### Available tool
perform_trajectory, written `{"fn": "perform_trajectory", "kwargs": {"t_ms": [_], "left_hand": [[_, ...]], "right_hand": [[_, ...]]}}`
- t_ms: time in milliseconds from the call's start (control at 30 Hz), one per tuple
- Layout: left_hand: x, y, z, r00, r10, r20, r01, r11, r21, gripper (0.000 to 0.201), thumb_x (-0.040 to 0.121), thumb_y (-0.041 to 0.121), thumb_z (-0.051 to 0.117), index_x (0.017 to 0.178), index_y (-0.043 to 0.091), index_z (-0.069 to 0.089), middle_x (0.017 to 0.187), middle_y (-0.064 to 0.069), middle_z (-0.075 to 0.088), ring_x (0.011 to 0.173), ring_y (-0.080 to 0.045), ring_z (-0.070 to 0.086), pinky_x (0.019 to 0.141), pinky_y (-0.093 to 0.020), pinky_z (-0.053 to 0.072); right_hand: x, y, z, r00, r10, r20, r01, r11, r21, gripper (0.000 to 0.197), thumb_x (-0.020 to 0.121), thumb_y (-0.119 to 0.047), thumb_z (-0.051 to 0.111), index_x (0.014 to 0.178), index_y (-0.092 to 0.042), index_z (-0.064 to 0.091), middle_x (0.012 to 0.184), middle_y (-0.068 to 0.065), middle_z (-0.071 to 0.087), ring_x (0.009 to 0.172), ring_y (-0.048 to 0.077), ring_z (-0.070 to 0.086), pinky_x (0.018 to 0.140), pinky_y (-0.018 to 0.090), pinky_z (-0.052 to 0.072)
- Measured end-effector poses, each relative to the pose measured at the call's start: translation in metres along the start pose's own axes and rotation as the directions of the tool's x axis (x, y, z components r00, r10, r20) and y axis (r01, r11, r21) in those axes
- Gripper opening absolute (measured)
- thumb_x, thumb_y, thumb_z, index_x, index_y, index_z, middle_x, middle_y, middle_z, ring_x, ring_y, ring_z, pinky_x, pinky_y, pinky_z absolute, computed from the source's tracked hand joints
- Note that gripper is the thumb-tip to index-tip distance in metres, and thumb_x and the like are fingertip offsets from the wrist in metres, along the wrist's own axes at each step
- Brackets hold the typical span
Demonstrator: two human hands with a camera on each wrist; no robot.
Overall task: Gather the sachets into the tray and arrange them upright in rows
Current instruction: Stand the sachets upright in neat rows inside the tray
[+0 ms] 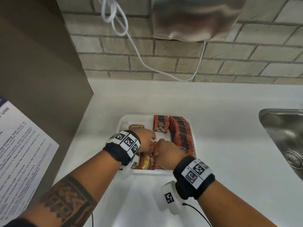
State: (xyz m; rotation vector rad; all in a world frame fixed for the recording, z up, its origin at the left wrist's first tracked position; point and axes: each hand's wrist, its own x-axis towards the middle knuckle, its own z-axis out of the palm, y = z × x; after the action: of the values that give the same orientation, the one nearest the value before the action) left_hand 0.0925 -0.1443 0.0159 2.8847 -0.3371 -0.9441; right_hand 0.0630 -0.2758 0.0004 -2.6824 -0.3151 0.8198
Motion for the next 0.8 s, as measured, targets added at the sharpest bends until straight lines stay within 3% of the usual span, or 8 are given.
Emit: {"fn": "perform_trajectory", "kwargs": {"t_ms": [133,267,333,500,667,800], "left_hand": [[-0.009,-0.007,-0.002,1.000,0.015,-0.004,-0.015,1.000,0.010,0.072,0.082,0.020,0.079,0.147,0.020,0.047,0.135,-0.001,0.059,0.123,-0.023,0.055,0.106,-0.040,0.044],[-0.015,-0.015,0.001,1.000,0.017,0.004,-0.017,1.000,-0.019,0.070,0.081,0.017,0.080,0.144,0.019,0.051,0.131,-0.002,0.061,0.118,-0.022,0.057,0.099,-0.033,0.048],[-0.016,-0.019,0.003,1.000,0.014,-0.016,-0.014,0.999,-0.033,0.070,0.079,0.017,0.082,0.143,0.019,0.053,0.129,-0.003,0.060,0.116,-0.022,0.058,0.098,-0.032,0.049],[-0.016,-0.024,0.004,0.999,0.014,-0.039,-0.017,0.997,-0.076,0.063,0.080,0.016,0.081,0.138,0.020,0.056,0.127,-0.003,0.059,0.116,-0.022,0.057,0.090,-0.028,0.041],[-0.016,-0.026,0.002,0.999,0.025,-0.029,-0.027,0.997,-0.076,0.069,0.081,0.010,0.077,0.143,0.022,0.050,0.127,-0.005,0.057,0.119,-0.026,0.055,0.102,-0.037,0.041],[-0.014,-0.028,0.002,0.999,0.045,-0.028,-0.047,0.994,-0.100,0.058,0.082,0.008,0.074,0.136,0.023,0.058,0.113,0.000,0.058,0.108,-0.022,0.057,0.086,-0.030,0.046]], "right_hand": [[0.012,-0.008,0.009,0.998,0.054,-0.009,-0.053,0.993,0.106,0.069,0.085,-0.027,0.073,0.140,-0.007,0.036,0.124,0.009,0.060,0.109,0.025,0.061,0.080,0.032,0.052],[0.015,-0.013,0.008,0.996,0.084,0.008,-0.084,0.972,0.221,0.090,0.080,-0.030,0.082,0.147,-0.007,0.028,0.130,0.010,0.060,0.113,0.024,0.061,0.082,0.028,0.050],[0.013,-0.015,0.007,0.997,0.078,-0.019,-0.071,0.969,0.236,0.081,0.078,-0.031,0.084,0.141,-0.007,0.039,0.129,0.010,0.060,0.114,0.023,0.060,0.084,0.028,0.049],[0.014,-0.014,0.006,0.999,0.033,0.011,-0.034,0.968,0.247,0.044,0.079,-0.029,0.083,0.112,-0.004,0.069,0.109,0.012,0.071,0.099,0.026,0.067,0.088,0.037,0.055],[0.016,-0.005,-0.002,0.999,0.029,0.028,-0.035,0.958,0.285,0.032,0.080,-0.024,0.082,0.101,-0.001,0.076,0.100,0.017,0.074,0.078,0.019,0.063,0.083,0.037,0.056],[0.016,0.004,-0.013,0.999,0.032,-0.002,-0.030,0.953,0.300,0.030,0.081,-0.023,0.081,0.098,0.000,0.076,0.096,0.017,0.075,0.076,0.020,0.066,0.082,0.040,0.058]]}}
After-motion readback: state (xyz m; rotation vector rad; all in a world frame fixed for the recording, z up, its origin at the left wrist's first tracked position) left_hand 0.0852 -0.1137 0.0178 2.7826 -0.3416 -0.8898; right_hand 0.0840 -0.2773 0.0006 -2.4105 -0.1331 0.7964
